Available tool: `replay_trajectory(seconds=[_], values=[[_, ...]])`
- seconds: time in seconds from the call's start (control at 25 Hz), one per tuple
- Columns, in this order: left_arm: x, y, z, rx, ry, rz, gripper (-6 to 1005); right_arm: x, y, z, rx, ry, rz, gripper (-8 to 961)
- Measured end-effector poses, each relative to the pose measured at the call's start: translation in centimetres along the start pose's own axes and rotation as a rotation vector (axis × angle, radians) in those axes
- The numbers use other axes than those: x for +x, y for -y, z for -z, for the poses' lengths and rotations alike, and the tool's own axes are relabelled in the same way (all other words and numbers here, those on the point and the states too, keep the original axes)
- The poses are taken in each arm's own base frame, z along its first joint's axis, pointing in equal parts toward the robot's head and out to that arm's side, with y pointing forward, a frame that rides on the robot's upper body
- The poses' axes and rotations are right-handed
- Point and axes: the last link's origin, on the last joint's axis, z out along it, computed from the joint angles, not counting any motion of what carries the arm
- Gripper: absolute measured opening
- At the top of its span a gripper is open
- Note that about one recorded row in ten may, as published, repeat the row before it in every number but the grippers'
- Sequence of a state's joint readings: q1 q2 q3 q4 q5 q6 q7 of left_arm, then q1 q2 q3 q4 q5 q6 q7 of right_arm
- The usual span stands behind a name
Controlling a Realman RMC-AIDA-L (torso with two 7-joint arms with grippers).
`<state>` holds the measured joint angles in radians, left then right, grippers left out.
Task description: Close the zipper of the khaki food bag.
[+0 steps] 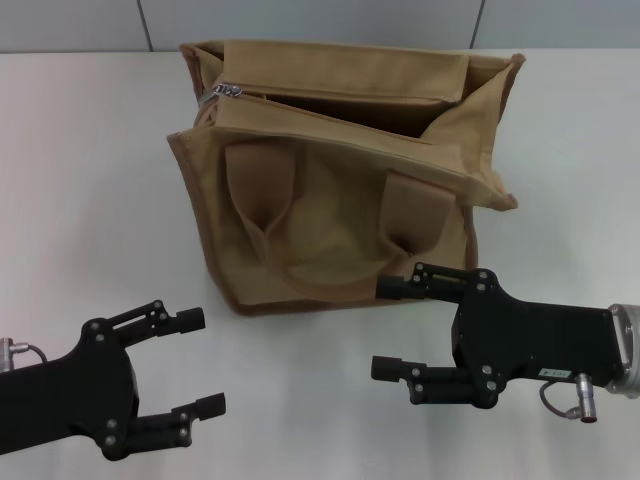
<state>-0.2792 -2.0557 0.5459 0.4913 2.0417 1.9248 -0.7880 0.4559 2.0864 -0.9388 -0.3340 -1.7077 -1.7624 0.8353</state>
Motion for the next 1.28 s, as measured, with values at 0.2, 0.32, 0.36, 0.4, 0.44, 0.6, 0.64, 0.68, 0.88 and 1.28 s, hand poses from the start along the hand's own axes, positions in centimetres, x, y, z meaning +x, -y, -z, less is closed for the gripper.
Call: replay_trajectory(seconds=[0.2, 0.32, 0.36, 0.4, 0.44, 0.6, 0.64, 0.68, 0.88, 1.28], values=[[0.2, 0.2, -0.3, -0.005, -0.002, -0.001, 815, 0.1, 0.0, 0.0, 0.004, -0.003, -0.001, 753], [0.4, 0.7, 0.2, 0.049, -0.027, -0.005, 815, 0.2, 0.0, 0.1, 0.008, -0.005, -0.003, 753], [0.4, 0.7, 0.2, 0.049, -0.027, -0.005, 815, 0.2, 0.0, 0.1, 0.008, -0.005, -0.003, 753], [0.5, 0.8, 0.4, 0.071, -0.038, -0.006, 815, 0.2, 0.0, 0.1, 0.008, -0.006, -0.003, 753], [0.7, 1.1, 0.9, 0.125, -0.061, -0.01, 815, 0.2, 0.0, 0.1, 0.008, -0.005, -0.003, 753], [1.5, 2.6, 3.7, 0.428, -0.208, -0.005, 815, 0.2, -0.1, -0.1, 0.008, 0.002, -0.015, 753], [1.7, 3.0, 4.5, 0.515, -0.257, -0.004, 815, 0.2, -0.1, -0.1, 0.007, 0.003, -0.017, 753], [1.9, 3.6, 5.2, 0.589, -0.295, -0.002, 815, 0.2, -0.1, -0.2, 0.007, 0.004, -0.018, 753], [1.9, 6.5, 4.5, 0.663, -0.274, 0.043, 815, 0.4, -0.4, -0.4, -0.001, 0.015, -0.02, 753], [3.0, 9.6, -3.8, 0.378, -0.154, 0.06, 814, 0.7, -0.8, -0.7, -0.004, 0.025, -0.049, 752]])
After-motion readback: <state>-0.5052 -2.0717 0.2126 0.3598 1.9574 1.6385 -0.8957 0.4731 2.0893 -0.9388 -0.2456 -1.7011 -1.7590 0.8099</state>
